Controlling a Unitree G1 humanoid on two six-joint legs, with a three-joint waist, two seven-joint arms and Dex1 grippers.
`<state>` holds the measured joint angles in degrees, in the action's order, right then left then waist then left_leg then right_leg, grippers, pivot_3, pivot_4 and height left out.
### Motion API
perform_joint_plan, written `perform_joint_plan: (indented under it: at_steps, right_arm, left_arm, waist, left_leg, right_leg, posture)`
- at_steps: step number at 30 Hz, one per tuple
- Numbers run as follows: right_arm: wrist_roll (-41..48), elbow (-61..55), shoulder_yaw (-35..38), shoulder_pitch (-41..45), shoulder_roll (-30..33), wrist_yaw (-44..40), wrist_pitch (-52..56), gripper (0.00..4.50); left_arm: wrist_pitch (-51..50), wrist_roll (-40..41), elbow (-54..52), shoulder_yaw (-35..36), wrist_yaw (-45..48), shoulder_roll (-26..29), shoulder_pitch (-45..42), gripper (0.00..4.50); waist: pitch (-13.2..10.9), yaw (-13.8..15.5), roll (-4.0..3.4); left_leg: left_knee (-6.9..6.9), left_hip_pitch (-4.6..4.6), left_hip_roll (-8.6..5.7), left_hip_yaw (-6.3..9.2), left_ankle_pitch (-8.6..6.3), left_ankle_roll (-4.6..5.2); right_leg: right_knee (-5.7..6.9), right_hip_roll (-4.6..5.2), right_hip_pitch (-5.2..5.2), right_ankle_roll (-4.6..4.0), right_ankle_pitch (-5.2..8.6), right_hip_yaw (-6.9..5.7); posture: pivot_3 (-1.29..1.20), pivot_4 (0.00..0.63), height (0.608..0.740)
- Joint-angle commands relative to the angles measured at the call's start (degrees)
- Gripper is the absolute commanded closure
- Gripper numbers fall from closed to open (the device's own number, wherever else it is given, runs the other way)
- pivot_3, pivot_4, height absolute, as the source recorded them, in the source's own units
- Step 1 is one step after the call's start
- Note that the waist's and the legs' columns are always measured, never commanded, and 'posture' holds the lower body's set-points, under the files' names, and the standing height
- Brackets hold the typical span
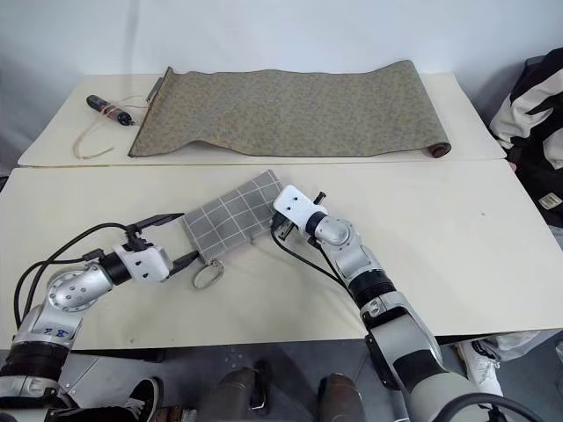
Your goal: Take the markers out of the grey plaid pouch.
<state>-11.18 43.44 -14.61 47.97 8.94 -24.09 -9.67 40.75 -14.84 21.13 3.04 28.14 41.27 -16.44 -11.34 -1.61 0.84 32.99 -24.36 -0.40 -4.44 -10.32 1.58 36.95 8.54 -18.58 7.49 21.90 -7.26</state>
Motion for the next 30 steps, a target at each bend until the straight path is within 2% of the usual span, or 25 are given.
perform_joint_plan:
  at_steps: [1, 7, 9, 11, 20, 22, 25, 28, 30]
  right_arm:
    - [0.9, -1.0, 1.2, -0.2, 0.1, -0.3, 0.6, 4.47]
    - [1.2, -1.3, 2.0, -0.2, 0.2, -0.2, 0.5, 4.47]
    - [1.2, -1.2, 2.2, -0.2, 0.3, -0.1, 0.5, 4.5]
    - [1.2, -1.4, 2.2, -0.3, 0.3, -0.3, 0.5, 4.5]
    - [1.6, -4.2, 2.6, -1.6, 1.1, -0.8, -0.2, 4.5]
    - [5.4, -6.7, 4.0, -2.9, 0.8, -4.4, 1.3, 4.5]
    - [14.6, -18.0, 7.5, -6.9, 1.2, -11.2, 9.4, 3.85]
    - [21.4, -29.4, 9.8, -9.9, 2.4, -14.6, 19.9, 2.81]
    - [27.2, -39.0, 10.4, -12.4, 4.9, -17.7, 30.6, 2.13]
  left_arm:
    - [0.5, -2.1, 2.6, -3.7, -0.4, -0.8, -1.5, 0.0]
    - [-0.2, -3.3, 5.2, -7.3, -0.1, -1.4, -5.4, 0.0]
    - [-0.8, -2.2, 5.5, -8.2, 0.9, -1.8, -6.0, 0.39]
    - [-1.0, -2.4, 5.8, -8.6, 0.7, -1.7, -6.4, 0.92]
    - [-3.4, 1.8, 5.1, -9.4, 3.3, -2.0, -5.1, 3.81]
    - [-4.0, 2.1, 4.2, -9.3, 2.9, -2.3, -4.7, 4.42]
    - [-7.7, 5.9, 0.6, -8.1, 4.0, -3.5, -4.2, 4.5]
    - [-10.7, 6.9, -2.5, -7.1, 3.9, -4.1, -3.8, 4.5]
    - [-12.5, 6.8, -4.8, -7.0, 3.2, -5.2, -3.5, 4.5]
  waist:
    - [0.0, 0.1, 0.0]
    - [0.0, 0.2, 0.0]
    - [0.0, 0.1, 0.0]
    - [0.0, 0.1, 0.0]
    - [0.0, 0.0, -0.01]
    - [0.0, 0.0, -0.05]
    - [0.0, 0.1, -0.05]
    - [0.0, 0.1, -0.05]
    - [0.0, 0.1, -0.05]
  left_leg:
    - [0.01, 0.0, 0.0, 0.0, 0.0, 0.0]
    - [0.05, 0.03, -0.01, 0.01, 0.01, 0.01]
    - [0.06, 0.03, -0.02, 0.01, 0.01, 0.02]
    - [0.06, 0.03, -0.02, 0.01, 0.01, 0.02]
    - [0.06, 0.05, -0.01, 0.0, 0.01, 0.02]
    - [0.05, 0.07, -0.01, 0.0, 0.01, 0.02]
    - [0.05, 0.07, -0.01, 0.0, -0.01, 0.05]
    - [0.07, 0.05, -0.02, 0.0, -0.03, 0.08]
    - [0.08, 0.04, -0.02, 0.0, -0.04, 0.09]
  right_leg:
    - [0.0, 0.0, 0.01, 0.0, 0.0, 0.0]
    - [0.01, 0.01, 0.07, 0.0, 0.0, -0.01]
    - [0.01, 0.01, 0.07, 0.0, 0.0, -0.01]
    - [0.04, 0.0, 0.06, 0.0, 0.0, -0.01]
    - [0.03, 0.01, 0.06, 0.0, 0.0, 0.0]
    - [0.03, 0.01, 0.07, 0.0, 0.0, 0.0]
    - [0.01, 0.01, 0.1, 0.0, 0.0, 0.0]
    - [-0.02, 0.02, 0.11, 0.0, -0.01, 0.01]
    - [-0.04, 0.02, 0.11, 0.0, -0.01, 0.01]
  posture:
    - [0.0, 0.15, 0.74]
    - [0.0, 0.15, 0.74]
    - [0.0, 0.15, 0.74]
    - [0.0, 0.15, 0.74]
    - [0.0, 0.15, 0.74]
    - [0.0, 0.15, 0.74]
    - [0.0, 0.15, 0.74]
    - [0.0, 0.15, 0.74]
    - [0.0, 0.15, 0.74]
